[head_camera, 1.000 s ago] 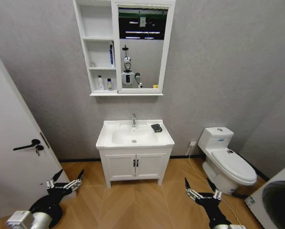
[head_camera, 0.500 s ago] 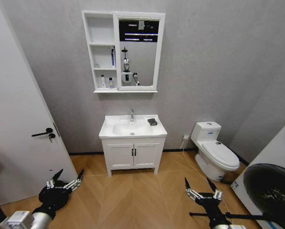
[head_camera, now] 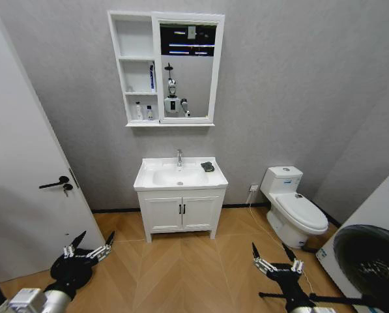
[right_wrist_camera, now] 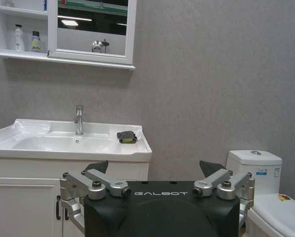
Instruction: Move facial cleanser and shampoo from washbasin to cabinet, then wipe washbasin with towel.
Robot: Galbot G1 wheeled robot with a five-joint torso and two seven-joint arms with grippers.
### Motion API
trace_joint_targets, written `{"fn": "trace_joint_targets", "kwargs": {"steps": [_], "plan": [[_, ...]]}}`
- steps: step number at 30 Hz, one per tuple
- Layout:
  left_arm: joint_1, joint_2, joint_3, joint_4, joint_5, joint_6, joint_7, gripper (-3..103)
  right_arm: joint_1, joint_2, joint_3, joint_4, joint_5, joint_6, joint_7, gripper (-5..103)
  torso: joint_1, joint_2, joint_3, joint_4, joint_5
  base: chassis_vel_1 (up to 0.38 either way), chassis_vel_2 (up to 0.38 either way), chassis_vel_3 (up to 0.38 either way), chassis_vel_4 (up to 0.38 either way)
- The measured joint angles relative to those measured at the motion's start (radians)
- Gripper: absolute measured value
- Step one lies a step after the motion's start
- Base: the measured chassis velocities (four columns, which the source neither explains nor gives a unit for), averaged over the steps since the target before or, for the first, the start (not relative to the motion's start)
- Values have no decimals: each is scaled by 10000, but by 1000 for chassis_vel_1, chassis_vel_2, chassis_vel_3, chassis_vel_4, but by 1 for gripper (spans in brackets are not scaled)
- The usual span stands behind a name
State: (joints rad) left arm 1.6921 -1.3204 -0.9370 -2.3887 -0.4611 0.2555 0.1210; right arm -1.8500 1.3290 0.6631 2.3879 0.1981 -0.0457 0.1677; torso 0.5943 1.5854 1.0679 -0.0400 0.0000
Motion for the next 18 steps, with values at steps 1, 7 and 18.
{"fn": "trace_joint_targets", "kwargs": {"steps": [1,7,18], "plan": [[0,0,0,-1,0,0,0,100,0,0,0,0,0,0,0,100,1,0,1,0,0,0,0,0,0],[0,0,0,0,0,0,0,100,0,0,0,0,0,0,0,100,3,-1,1,0,0,0,0,0,0],[0,0,0,0,0,0,0,100,0,0,0,0,0,0,0,100,2,0,1,0,0,0,0,0,0]]}}
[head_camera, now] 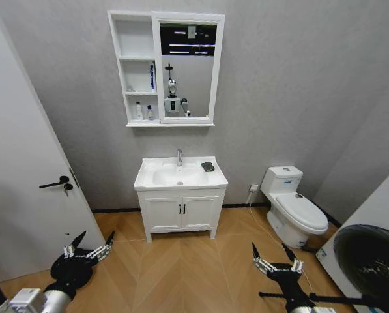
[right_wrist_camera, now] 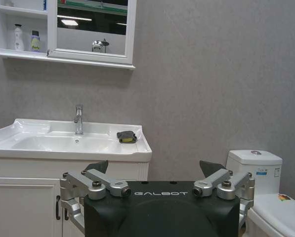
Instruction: Move facial cleanser and shampoo from washbasin to cabinet, then wipe washbasin with towel.
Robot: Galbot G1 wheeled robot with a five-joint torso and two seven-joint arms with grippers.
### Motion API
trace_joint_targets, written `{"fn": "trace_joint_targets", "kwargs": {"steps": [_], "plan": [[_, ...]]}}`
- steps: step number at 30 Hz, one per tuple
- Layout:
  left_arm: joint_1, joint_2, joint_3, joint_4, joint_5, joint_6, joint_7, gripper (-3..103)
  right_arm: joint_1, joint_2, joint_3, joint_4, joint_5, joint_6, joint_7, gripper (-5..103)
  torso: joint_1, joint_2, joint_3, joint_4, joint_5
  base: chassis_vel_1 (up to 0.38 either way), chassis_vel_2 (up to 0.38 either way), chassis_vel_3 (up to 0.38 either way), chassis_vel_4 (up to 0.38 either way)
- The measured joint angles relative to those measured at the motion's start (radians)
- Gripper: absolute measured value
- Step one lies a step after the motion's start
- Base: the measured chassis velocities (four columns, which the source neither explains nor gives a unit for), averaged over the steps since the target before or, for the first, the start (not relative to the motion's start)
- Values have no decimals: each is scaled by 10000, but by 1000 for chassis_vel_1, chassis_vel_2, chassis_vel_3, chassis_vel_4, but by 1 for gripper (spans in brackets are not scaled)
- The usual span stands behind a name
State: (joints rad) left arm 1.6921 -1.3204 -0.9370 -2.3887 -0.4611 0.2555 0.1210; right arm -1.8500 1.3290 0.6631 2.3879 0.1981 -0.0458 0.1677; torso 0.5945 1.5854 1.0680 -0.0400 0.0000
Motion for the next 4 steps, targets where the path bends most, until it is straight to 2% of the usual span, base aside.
{"fn": "trace_joint_targets", "kwargs": {"steps": [4], "plan": [[0,0,0,0,0,0,0,100,0,0,0,0,0,0,0,100,0,0,0,0,0,0,0,0,0]]}}
